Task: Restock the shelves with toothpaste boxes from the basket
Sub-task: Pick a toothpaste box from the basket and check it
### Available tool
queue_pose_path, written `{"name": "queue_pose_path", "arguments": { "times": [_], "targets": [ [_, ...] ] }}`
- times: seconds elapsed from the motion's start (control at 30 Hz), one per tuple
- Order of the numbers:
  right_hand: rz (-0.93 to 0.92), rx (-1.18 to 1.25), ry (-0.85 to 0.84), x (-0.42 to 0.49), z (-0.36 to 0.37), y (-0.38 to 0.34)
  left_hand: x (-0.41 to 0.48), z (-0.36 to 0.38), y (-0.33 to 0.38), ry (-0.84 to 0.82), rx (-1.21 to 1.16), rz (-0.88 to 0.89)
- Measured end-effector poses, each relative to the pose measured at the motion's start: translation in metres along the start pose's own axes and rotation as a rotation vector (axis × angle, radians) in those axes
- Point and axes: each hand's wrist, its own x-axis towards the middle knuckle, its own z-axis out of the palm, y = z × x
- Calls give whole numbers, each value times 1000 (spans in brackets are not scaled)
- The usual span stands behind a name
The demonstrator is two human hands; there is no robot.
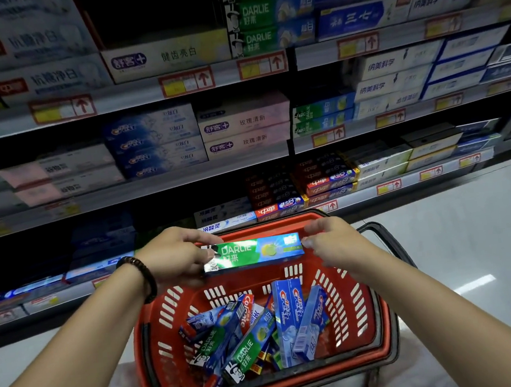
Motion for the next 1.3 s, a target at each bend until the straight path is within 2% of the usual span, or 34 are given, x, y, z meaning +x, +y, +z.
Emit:
{"name": "queue_pose_path", "arguments": {
  "times": [0.43, 0.67, 0.93, 1.1, 1.3],
  "targets": [
    [-50, 102, 31, 6, -3, -3, 0, 4, 9, 1, -165, 73],
    [-54, 203, 39, 11, -3, -4, -3, 6, 14, 87, -180, 169],
    [-74, 311, 113, 10, -7, -6, -13, 12, 22, 108, -368, 241],
    [-97, 427, 148, 8, -10, -11, -11, 19, 28, 237, -534, 246],
    [-150, 512, 203, 3, -9, -15, -6, 22, 25, 360, -581, 283]
  ]
}}
